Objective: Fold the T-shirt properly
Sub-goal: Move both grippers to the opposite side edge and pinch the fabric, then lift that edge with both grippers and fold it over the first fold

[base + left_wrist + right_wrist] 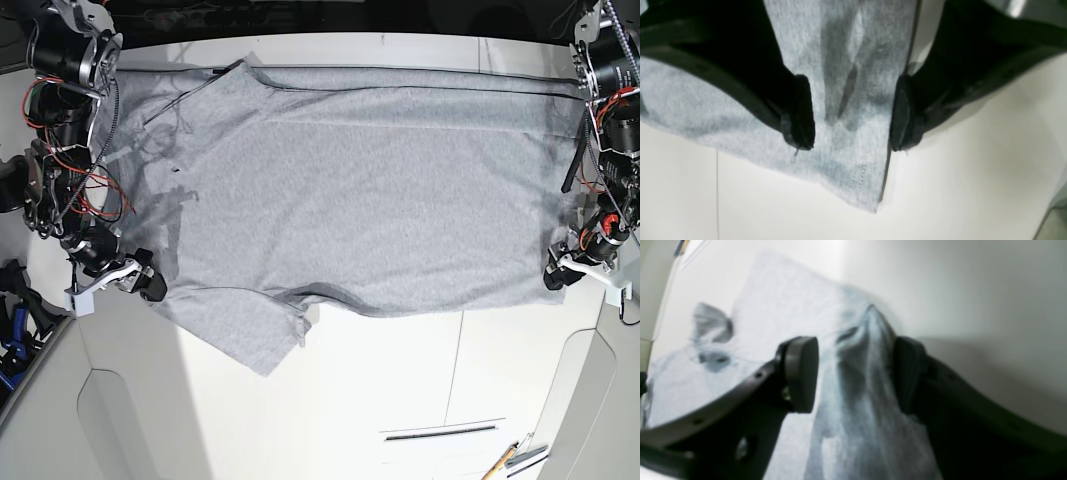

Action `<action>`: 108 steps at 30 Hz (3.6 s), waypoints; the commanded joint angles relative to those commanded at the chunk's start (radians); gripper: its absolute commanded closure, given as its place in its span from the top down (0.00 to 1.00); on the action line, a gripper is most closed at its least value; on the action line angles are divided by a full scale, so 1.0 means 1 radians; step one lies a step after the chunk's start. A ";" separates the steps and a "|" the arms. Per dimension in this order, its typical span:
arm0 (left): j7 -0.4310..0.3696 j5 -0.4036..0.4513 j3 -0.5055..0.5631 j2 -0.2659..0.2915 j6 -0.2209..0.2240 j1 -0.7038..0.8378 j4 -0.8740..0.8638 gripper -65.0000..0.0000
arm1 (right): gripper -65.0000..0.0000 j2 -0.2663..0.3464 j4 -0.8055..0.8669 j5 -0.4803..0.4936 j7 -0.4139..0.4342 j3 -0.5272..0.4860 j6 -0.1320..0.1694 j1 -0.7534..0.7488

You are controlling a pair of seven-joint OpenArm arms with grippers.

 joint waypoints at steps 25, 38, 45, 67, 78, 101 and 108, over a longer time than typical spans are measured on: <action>0.011 -0.032 0.017 -0.007 -0.029 -0.038 0.003 0.00 | 0.00 0.003 0.013 -0.019 -0.007 0.000 0.003 0.000; 0.509 -0.494 0.017 -0.154 -0.070 -0.018 0.129 0.00 | 0.00 0.119 0.214 0.214 -0.278 0.000 0.026 -0.039; 0.615 -0.613 0.017 -0.212 -0.070 0.085 0.216 0.00 | 0.00 0.144 0.385 0.268 -0.284 0.011 0.026 -0.215; 0.558 -0.612 0.017 -0.219 -0.070 0.200 0.270 0.00 | 0.60 0.122 0.459 0.173 -0.040 0.036 0.006 -0.336; 0.558 -0.612 0.017 -0.219 -0.070 0.201 0.270 0.00 | 0.60 0.013 0.203 -0.085 0.087 -0.113 -0.035 -0.084; 0.554 -0.613 0.017 -0.214 -0.070 0.200 0.270 0.00 | 0.00 -0.109 0.041 -0.086 0.087 -0.254 0.000 -0.022; 0.601 -0.613 0.017 -0.260 -0.070 0.201 0.334 0.00 | 0.00 -0.109 0.402 0.018 -0.090 -0.192 0.003 -0.174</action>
